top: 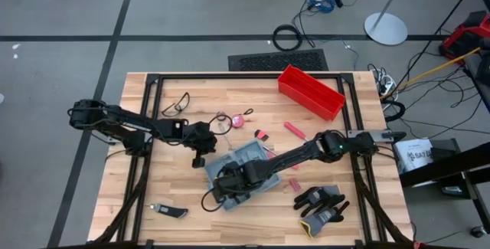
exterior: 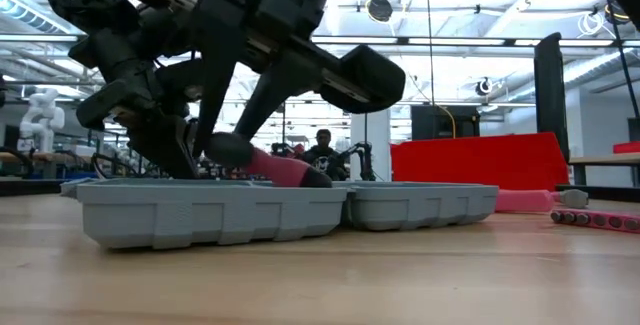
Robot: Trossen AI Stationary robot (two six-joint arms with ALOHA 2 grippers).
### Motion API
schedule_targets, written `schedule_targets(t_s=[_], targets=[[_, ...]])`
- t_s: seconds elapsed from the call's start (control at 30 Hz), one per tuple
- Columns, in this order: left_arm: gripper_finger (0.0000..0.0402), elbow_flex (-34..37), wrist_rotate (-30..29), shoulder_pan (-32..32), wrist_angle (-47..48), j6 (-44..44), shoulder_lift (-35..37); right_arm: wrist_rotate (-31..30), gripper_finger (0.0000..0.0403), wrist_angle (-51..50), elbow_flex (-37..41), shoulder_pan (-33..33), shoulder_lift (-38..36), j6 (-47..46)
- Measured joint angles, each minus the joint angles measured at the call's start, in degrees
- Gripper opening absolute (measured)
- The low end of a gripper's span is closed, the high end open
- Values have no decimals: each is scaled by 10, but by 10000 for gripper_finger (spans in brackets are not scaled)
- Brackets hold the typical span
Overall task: Prefit tool cases
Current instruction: Put the pliers into the toolbox
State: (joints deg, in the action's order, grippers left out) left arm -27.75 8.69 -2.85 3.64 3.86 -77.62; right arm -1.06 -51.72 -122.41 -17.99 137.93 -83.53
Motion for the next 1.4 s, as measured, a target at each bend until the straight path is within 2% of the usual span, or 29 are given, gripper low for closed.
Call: schedule_targets(t_s=[0.4,0.53,0.7,1.2,1.4], targets=[[2,21,1,0,-13,10,0,14,41,-6,0,13,15,19],[2,30,1,0,-26,10,0,15,58,-24,0,15,15,19],[2,31,2,0,-27,10,0,42,60,-21,0,18,15,19],[2,31,2,0,-27,10,0,38,63,-45,-26,18,2,30],[2,31,2,0,-25,10,0,40,86,-44,-26,18,2,30]])
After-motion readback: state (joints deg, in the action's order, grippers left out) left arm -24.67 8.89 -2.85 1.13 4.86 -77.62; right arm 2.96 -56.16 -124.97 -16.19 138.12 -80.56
